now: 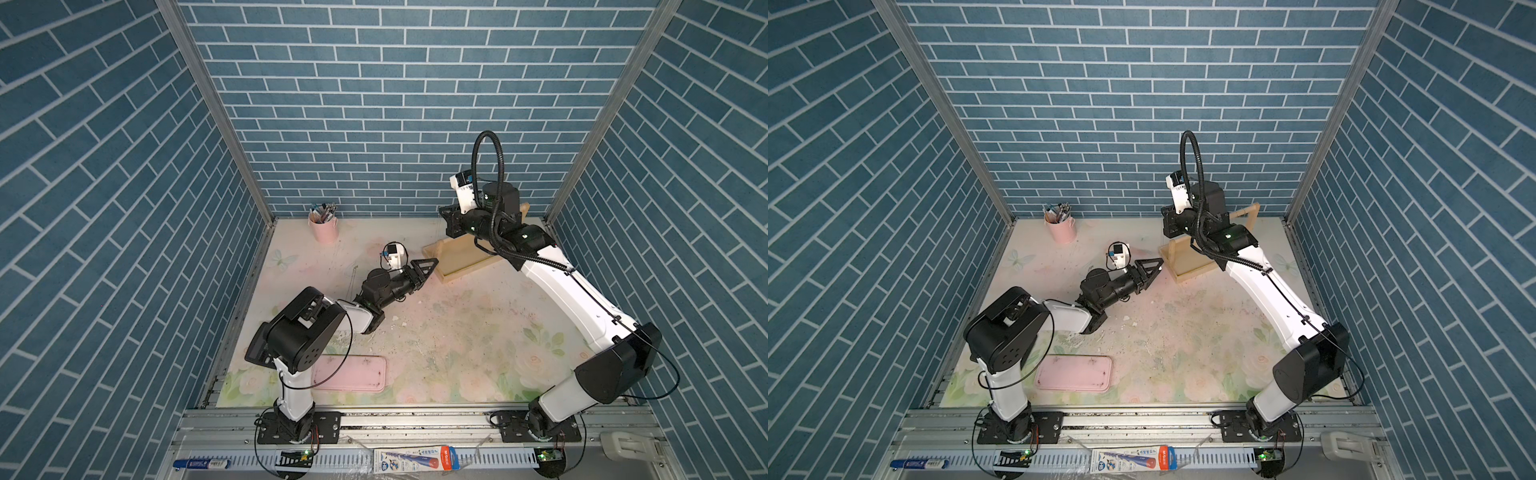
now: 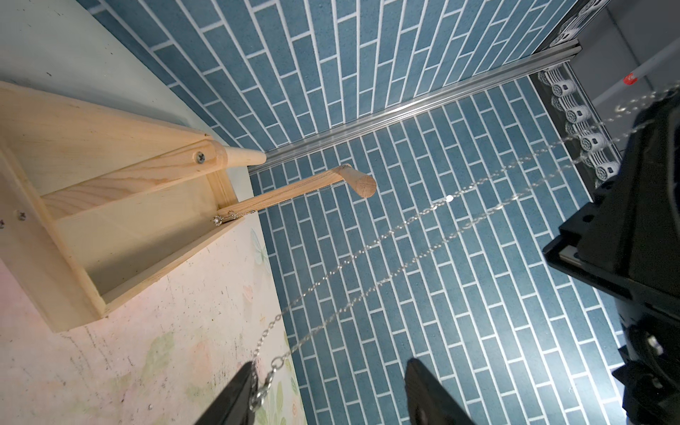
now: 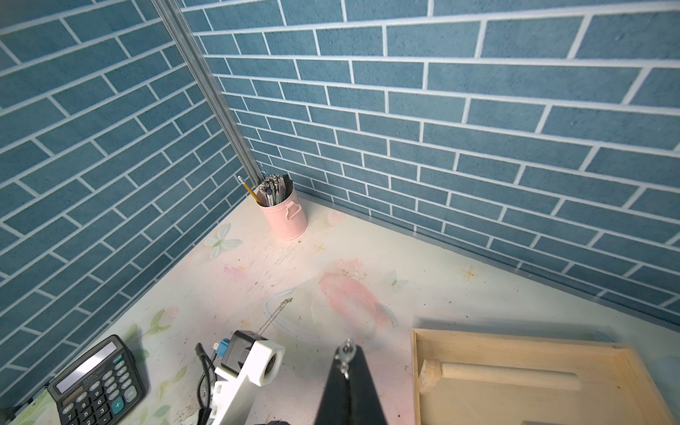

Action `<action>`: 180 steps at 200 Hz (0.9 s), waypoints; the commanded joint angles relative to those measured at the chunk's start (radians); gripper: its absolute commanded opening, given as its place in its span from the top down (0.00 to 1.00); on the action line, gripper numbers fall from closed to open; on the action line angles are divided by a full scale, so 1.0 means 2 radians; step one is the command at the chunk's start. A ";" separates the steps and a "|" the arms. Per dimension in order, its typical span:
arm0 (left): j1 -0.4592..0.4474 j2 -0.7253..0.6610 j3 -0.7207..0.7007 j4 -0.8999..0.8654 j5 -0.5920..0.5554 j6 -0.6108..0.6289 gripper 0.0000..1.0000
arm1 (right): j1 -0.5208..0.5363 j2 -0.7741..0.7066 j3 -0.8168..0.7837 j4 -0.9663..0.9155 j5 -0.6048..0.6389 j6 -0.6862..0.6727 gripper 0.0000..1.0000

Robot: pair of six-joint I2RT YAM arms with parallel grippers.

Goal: Take the necklace off the jewelry display stand
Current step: Place the necklace at the center of the board.

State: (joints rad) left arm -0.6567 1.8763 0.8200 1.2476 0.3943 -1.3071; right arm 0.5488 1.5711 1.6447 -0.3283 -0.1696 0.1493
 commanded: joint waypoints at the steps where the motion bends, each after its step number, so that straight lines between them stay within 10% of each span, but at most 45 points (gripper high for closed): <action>1: -0.003 0.004 -0.002 0.015 0.005 0.003 0.37 | -0.002 -0.002 0.013 0.008 -0.001 -0.007 1.00; 180: -0.007 0.012 0.003 0.014 0.009 0.002 0.84 | -0.003 -0.018 -0.009 0.015 -0.001 -0.006 1.00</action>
State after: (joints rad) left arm -0.6662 1.8866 0.8200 1.2518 0.3996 -1.3125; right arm 0.5480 1.5707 1.6428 -0.3241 -0.1696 0.1493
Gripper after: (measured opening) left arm 0.196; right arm 0.043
